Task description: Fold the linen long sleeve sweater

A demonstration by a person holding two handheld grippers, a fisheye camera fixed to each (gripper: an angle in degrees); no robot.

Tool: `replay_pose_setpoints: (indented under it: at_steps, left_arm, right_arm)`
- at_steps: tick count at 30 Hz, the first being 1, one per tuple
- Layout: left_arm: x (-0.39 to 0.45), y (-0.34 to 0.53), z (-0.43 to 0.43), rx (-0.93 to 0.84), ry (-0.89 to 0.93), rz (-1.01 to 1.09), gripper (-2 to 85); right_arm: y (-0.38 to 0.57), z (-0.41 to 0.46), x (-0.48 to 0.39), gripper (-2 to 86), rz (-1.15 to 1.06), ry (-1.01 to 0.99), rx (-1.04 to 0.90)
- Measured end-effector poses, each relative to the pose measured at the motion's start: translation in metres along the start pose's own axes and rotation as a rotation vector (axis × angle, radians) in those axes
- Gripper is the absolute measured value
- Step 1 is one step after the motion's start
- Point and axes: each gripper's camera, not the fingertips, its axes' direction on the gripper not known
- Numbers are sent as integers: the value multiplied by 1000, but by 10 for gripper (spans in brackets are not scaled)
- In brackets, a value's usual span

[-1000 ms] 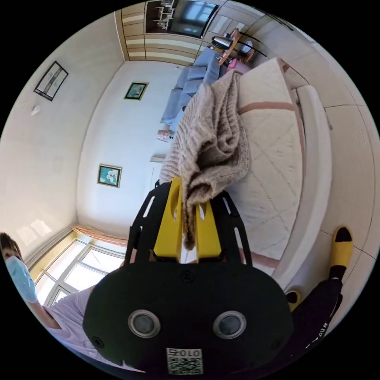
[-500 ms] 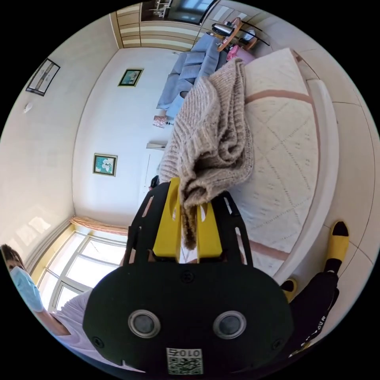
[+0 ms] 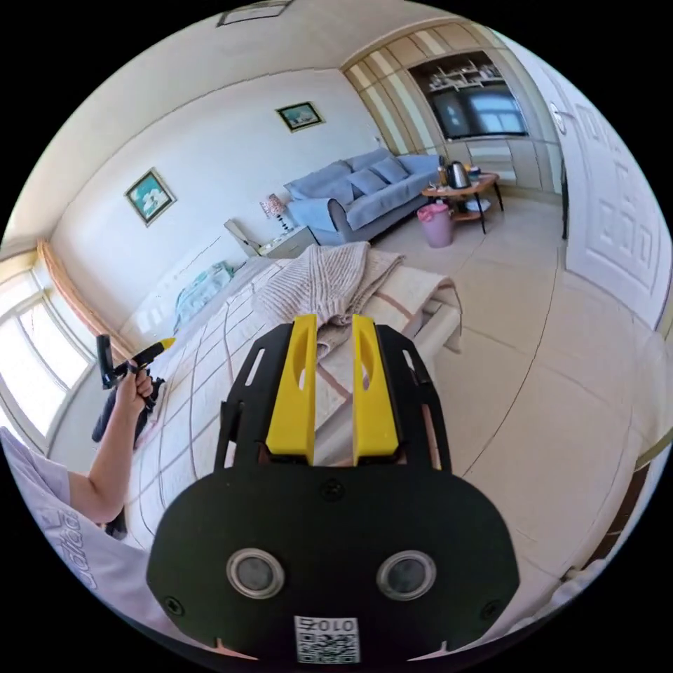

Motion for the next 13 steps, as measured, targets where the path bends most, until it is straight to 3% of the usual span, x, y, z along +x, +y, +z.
replay_pose_setpoints:
  at_steps: [8, 13]
  left_arm:
    - [162, 168, -167, 39, -384, -76, 14]
    - [258, 251, -291, 34, -819, -154, 8]
  right_arm:
    - [25, -32, -146, 65, -421, -151, -30]
    - [44, -46, -219, 39, -596, -263, 6]
